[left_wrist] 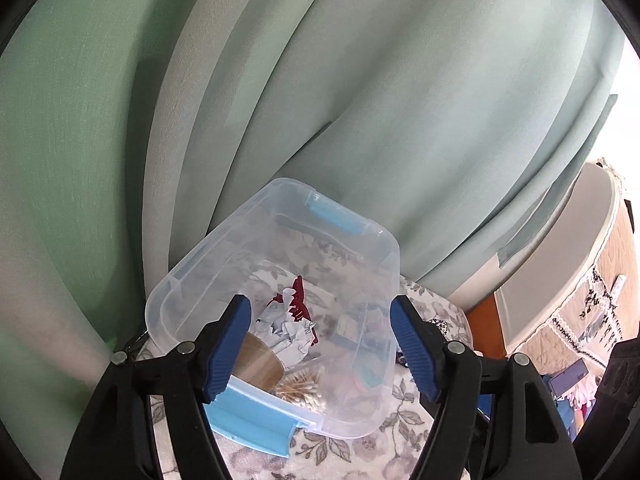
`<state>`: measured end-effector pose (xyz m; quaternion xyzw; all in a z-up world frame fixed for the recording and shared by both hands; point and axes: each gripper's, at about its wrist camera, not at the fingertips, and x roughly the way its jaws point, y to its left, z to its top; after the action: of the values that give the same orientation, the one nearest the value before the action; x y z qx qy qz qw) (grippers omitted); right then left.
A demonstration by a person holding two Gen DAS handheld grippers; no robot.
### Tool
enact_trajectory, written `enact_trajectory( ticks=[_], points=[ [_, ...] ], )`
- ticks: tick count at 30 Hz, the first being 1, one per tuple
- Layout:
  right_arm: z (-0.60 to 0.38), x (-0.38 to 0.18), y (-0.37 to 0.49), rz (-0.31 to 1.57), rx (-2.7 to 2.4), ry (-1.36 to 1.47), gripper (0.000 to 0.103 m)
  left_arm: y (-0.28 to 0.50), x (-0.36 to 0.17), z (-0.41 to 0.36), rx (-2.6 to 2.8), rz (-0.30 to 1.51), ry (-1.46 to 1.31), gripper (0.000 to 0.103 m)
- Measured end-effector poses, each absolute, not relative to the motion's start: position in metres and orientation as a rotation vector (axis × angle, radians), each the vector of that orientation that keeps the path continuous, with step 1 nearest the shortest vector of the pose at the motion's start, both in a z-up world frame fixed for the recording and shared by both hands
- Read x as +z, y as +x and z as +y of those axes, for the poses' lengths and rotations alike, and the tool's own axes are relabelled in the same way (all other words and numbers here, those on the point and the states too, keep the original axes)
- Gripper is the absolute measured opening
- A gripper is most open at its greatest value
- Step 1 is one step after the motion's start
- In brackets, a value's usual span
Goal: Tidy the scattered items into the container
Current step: 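Open the right tool to drop the swab bag while the left tool releases the tape roll, then withdraw both tools from the bin toward the teal hair ties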
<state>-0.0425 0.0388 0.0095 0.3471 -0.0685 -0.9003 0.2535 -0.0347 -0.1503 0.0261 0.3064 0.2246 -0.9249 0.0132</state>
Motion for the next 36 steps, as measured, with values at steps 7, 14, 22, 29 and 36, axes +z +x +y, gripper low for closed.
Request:
enact_trajectory(
  ticks=[7, 14, 22, 29, 36],
  points=[
    [0.072, 0.019, -0.031, -0.270, -2.493, 0.884, 0.093, -0.027, 0.042, -0.121, -2.915, 0.621, 0.947, 0.076],
    [0.116, 0.022, -0.023, -0.384, -2.555, 0.824, 0.102, -0.024, 0.055, -0.082, -2.959, 0.527, 0.956, 0.076],
    [0.182, 0.024, -0.014, -0.538, -2.707, 0.743, 0.103, -0.021, 0.058, -0.045, -2.967, 0.483, 1.017, 0.076],
    [0.232, 0.018, -0.013, -0.641, -2.790, 0.739, 0.103, -0.022, 0.055, -0.009, -2.990, 0.383, 1.069, 0.076],
    [0.266, 0.008, -0.013, -0.712, -2.818, 0.755, 0.103, -0.028, 0.043, 0.023, -3.005, 0.280, 1.151, 0.076]
  ],
)
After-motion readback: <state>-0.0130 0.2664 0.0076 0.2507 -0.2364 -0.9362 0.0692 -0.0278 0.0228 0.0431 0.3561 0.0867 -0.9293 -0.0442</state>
